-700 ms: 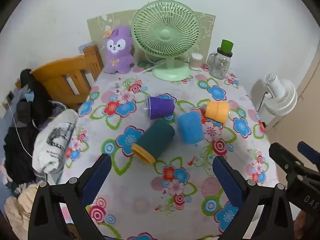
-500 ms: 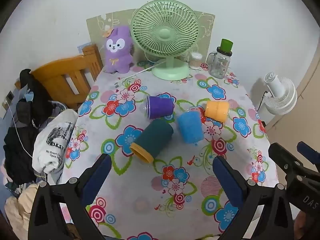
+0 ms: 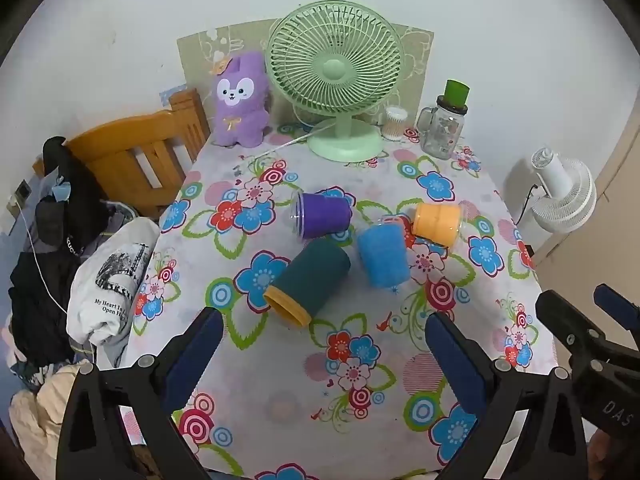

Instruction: Flip cup upside down

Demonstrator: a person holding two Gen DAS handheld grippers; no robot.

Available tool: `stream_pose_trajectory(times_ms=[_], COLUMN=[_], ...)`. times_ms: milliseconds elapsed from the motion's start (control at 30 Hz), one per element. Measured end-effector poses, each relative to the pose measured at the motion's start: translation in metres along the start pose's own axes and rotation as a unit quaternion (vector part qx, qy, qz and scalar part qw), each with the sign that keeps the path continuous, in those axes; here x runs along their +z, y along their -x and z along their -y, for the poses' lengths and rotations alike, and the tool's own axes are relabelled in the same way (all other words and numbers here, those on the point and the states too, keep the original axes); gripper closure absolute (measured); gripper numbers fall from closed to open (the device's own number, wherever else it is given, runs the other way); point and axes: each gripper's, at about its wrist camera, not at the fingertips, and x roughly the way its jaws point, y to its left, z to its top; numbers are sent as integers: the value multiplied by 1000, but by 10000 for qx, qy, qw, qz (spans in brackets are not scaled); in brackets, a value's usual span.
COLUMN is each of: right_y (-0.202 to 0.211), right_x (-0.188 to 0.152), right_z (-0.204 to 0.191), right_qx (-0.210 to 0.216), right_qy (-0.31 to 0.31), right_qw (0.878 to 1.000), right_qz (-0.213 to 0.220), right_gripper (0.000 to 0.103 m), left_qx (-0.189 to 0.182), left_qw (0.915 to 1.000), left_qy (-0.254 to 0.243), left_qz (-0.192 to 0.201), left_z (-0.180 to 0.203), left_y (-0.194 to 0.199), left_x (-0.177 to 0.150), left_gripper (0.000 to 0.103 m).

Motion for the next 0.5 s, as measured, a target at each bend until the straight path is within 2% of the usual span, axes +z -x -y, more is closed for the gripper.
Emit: stream_pose_trajectory(times_ms=[500], right_y=[0], right_x=[0], right_z=[0], right_qx=[52], right_qy=[-8], right_qw=[10000], right_qz=[-58], right_gripper=[3], left_qx=[-19], left_qw=[10000], left_qy=[-43], left_qz=[-4], left_z=[2], left_y=[0], left_x=[2], left_gripper=[1])
